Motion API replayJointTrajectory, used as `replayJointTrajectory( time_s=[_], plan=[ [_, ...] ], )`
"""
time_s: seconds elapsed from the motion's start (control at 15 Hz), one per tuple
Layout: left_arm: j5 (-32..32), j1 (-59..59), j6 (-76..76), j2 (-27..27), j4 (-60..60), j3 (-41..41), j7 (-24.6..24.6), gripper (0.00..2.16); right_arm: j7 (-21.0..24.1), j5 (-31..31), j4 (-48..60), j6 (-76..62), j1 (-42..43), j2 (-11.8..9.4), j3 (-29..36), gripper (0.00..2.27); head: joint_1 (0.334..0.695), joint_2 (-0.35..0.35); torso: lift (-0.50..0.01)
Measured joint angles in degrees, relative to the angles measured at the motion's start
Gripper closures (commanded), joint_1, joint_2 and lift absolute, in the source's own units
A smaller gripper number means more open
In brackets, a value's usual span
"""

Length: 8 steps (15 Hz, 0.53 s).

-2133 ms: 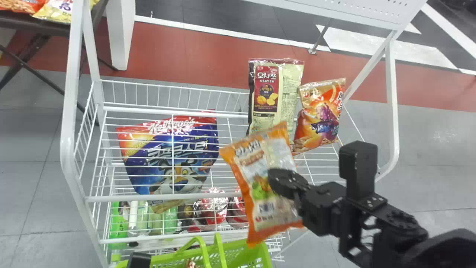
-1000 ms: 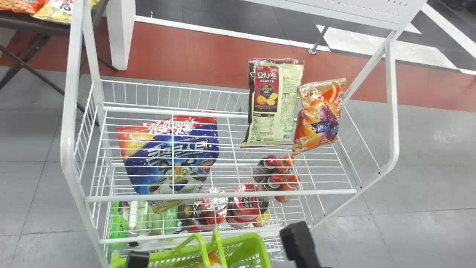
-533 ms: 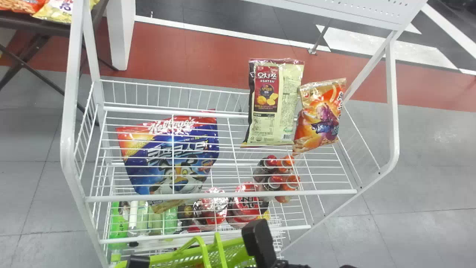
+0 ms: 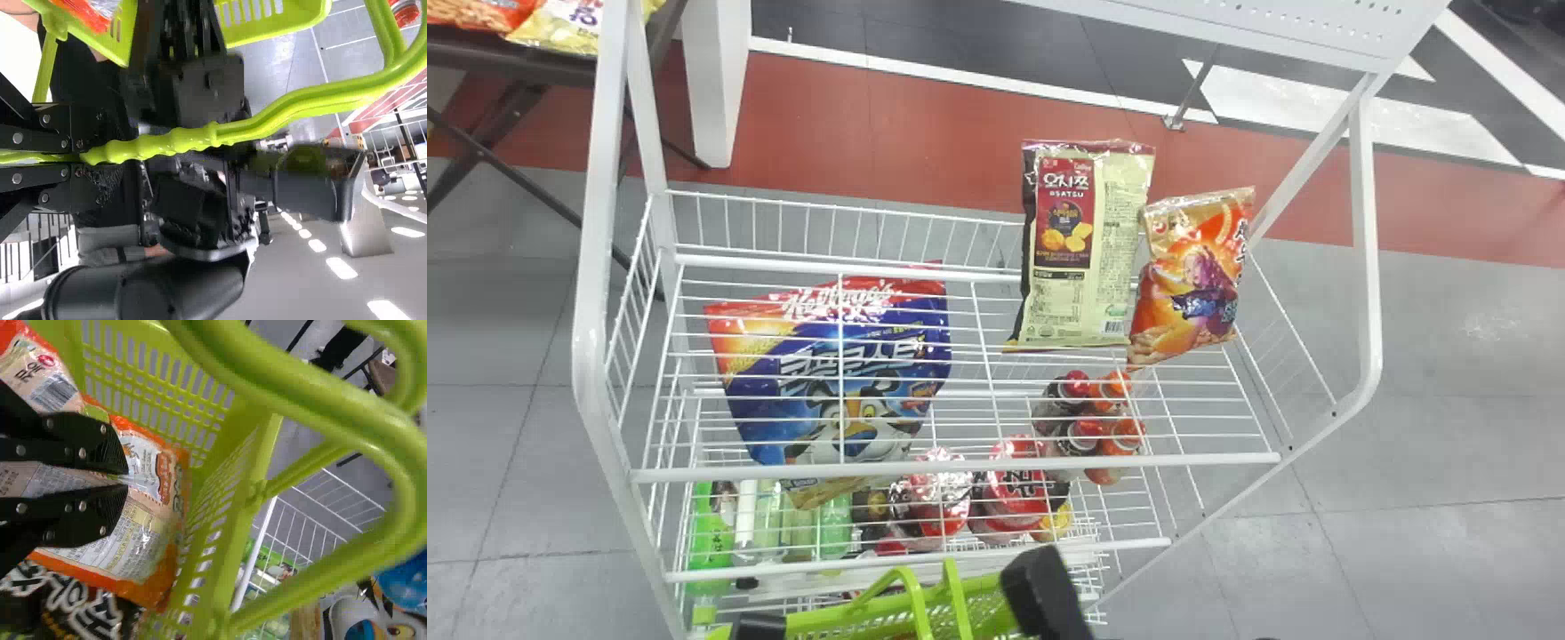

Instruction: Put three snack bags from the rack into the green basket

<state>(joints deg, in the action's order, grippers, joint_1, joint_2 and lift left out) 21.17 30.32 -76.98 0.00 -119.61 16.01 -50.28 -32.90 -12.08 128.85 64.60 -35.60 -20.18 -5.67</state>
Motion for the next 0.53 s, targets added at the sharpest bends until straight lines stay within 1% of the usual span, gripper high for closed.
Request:
replayJointTrajectory(
  time_s=[0.2,0.33,0.53],
  plan=[
    [-0.3,0.3,0.3,0.0,-0.3,0.4,0.1,1.27,-2.7,-3.7,4.1,5.9,-1.1,1.5,8.4,0.03,0.695,-0.350,0.000],
    [-0.5,0.5,0.4,0.0,-0.6,0.5,0.2,1.27,-3.3,-4.9,6.5,6.8,-2.2,2.8,13.2,0.05,0.695,-0.350,0.000],
    [-0.5,0.8,0.6,0.0,-0.8,0.5,0.1,1.27,-3.2,-7.6,8.5,1.9,-2.9,5.0,20.5,0.06,0.695,-0.350,0.000]
  ],
)
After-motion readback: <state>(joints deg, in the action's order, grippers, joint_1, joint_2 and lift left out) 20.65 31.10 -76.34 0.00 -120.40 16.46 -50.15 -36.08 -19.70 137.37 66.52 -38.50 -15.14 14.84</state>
